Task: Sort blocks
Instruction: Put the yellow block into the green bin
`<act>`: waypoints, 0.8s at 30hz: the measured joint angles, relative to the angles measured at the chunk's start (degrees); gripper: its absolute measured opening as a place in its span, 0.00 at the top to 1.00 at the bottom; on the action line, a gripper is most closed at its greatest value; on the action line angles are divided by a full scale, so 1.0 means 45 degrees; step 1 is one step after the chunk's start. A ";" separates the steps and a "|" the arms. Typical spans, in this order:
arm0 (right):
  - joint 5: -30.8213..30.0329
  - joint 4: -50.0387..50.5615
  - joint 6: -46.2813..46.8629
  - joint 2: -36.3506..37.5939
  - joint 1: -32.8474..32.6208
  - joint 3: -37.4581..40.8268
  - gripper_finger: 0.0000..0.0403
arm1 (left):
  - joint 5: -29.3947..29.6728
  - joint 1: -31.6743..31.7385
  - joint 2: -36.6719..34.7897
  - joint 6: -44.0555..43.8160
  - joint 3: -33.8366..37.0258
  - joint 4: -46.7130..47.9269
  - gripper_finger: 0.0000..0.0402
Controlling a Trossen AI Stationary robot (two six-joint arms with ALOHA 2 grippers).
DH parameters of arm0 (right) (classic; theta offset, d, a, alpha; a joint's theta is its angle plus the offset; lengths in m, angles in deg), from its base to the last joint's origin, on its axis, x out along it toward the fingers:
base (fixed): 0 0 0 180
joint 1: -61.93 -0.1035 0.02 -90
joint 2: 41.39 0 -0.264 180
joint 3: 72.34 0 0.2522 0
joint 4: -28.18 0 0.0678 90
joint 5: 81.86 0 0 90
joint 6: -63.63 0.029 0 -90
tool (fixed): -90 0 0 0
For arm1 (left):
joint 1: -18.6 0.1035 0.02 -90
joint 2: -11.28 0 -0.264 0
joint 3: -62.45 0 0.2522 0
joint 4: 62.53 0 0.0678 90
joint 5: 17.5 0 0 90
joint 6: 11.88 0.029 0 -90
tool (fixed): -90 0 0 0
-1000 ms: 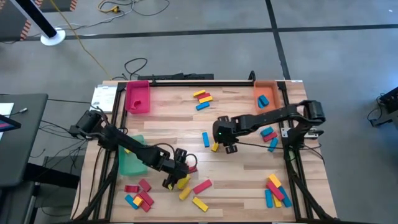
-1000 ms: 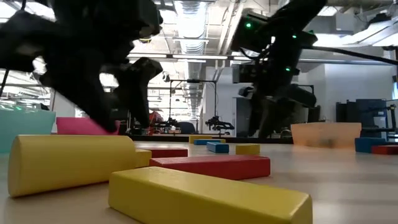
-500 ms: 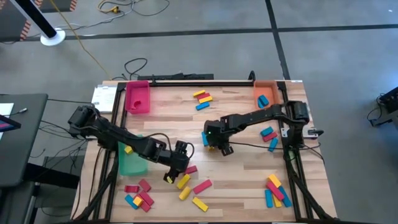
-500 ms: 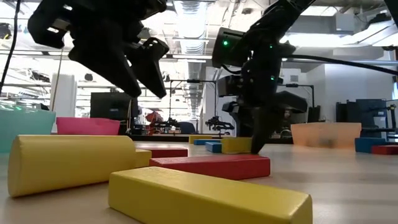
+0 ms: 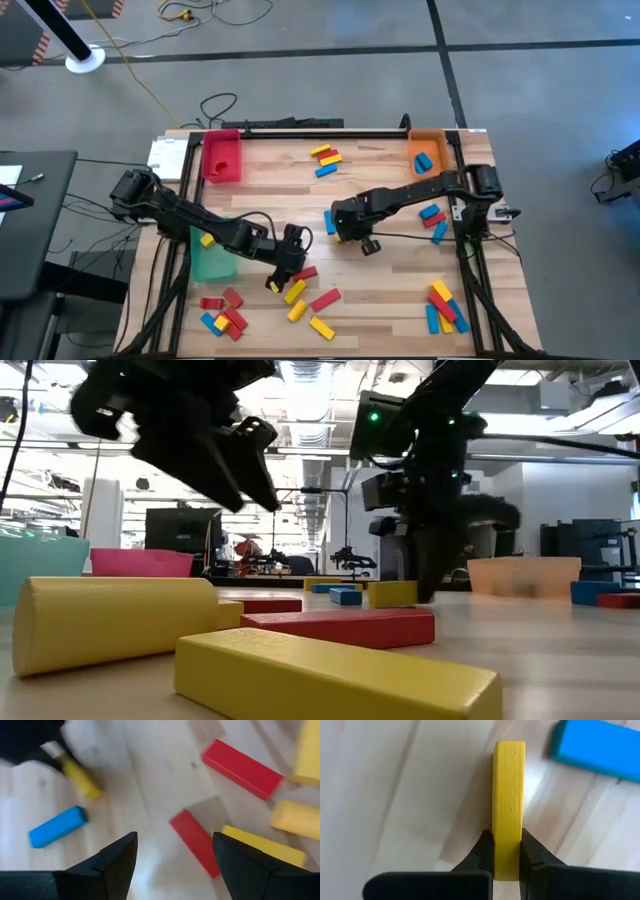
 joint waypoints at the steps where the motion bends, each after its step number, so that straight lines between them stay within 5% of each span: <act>1: 0.0009 -0.0085 0.0164 0.0110 -0.0079 0.0001 0.91 | 0.0236 0.0000 0.0000 0.0004 0.0000 -0.0104 0.37; 13: -0.0224 -0.1937 0.1655 0.3027 -0.1560 -0.0043 0.91 | 0.2022 0.0248 0.0000 0.0121 0.0000 -0.2777 0.38; 24: -0.1373 -0.3822 0.1594 0.5283 -0.2966 -0.0053 0.90 | 0.2669 0.0154 -0.0010 0.1617 0.0019 -0.7781 0.55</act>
